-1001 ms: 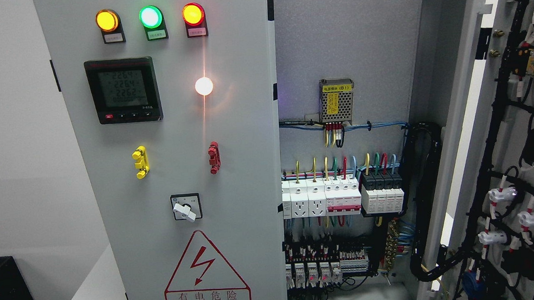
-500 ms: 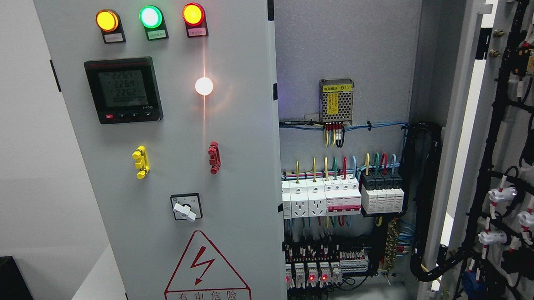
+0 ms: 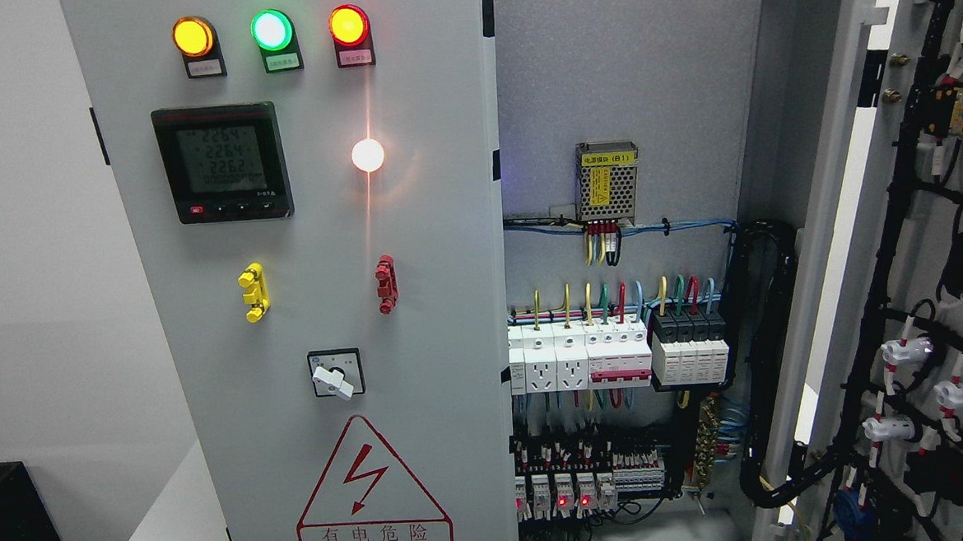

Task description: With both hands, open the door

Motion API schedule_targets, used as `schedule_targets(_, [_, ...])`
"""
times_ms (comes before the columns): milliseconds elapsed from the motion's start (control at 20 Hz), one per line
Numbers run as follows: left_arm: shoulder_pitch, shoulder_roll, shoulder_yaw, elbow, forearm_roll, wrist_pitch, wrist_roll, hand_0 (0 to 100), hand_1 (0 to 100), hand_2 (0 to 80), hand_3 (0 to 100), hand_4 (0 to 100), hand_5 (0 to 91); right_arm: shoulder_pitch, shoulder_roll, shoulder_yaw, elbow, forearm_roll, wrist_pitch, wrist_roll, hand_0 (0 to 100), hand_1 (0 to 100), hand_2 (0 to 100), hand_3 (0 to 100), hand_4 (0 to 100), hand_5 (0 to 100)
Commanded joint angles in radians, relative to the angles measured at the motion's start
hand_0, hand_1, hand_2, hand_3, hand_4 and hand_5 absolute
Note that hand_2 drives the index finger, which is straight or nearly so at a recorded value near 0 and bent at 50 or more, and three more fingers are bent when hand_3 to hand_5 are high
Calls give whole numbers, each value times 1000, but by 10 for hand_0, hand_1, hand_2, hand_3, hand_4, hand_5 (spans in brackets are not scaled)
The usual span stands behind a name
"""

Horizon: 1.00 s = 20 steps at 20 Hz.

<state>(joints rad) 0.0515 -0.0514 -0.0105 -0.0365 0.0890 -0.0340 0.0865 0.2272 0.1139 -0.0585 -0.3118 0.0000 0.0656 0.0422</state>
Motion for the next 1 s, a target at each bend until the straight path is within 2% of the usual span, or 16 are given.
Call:
schedule_targets(0, [-1, -28, -20, -3, 1, 6, -1, 0, 0, 0, 0, 0, 0, 127, -10, 49, -590, 29, -1, -1, 191, 0, 0, 0, 0, 0])
schedule_targets(50, [-1, -36, -20, -3, 1, 6, -1, 0, 0, 0, 0, 0, 0, 159, -14, 87, -657, 31, -1, -1, 191, 0, 0, 0, 0, 0])
schedule_targets(150, [-1, -44, -20, -2, 1, 6, -1, 0, 0, 0, 0, 0, 0, 228, -48, 159, -813, 29, -1, -1, 191, 0, 0, 0, 0, 0])
schedule_targets(250, [-1, -44, -20, -3, 1, 6, -1, 0, 0, 0, 0, 0, 0, 271, -59, 206, -952, 29, -1, -1, 191, 0, 0, 0, 0, 0])
schedule_targets(350, [-1, -45, -22, -5, 0, 6, -1, 0, 0, 0, 0, 0, 0, 299, -71, 218, -1050, 29, -1, -1, 191, 0, 0, 0, 0, 0])
schedule_targets(601, [-7, -47, -25, -8, 0, 6, -1, 0, 0, 0, 0, 0, 0, 353, -75, 220, -1275, 29, -1, -1, 191, 0, 0, 0, 0, 0])
schedule_targets(751, [-12, -47, -23, -8, 0, 6, -1, 0, 0, 0, 0, 0, 0, 383, -100, 221, -1415, 28, -13, -1, 191, 0, 0, 0, 0, 0])
schedule_targets(851, [-12, -47, -22, -6, 0, 6, -1, 0, 0, 0, 0, 0, 0, 385, -103, 229, -1461, 29, -39, -1, 191, 0, 0, 0, 0, 0])
schedule_targets(951, [-12, -47, -22, -6, 0, 6, -1, 0, 0, 0, 0, 0, 0, 386, -105, 232, -1507, 29, -99, -2, 191, 0, 0, 0, 0, 0])
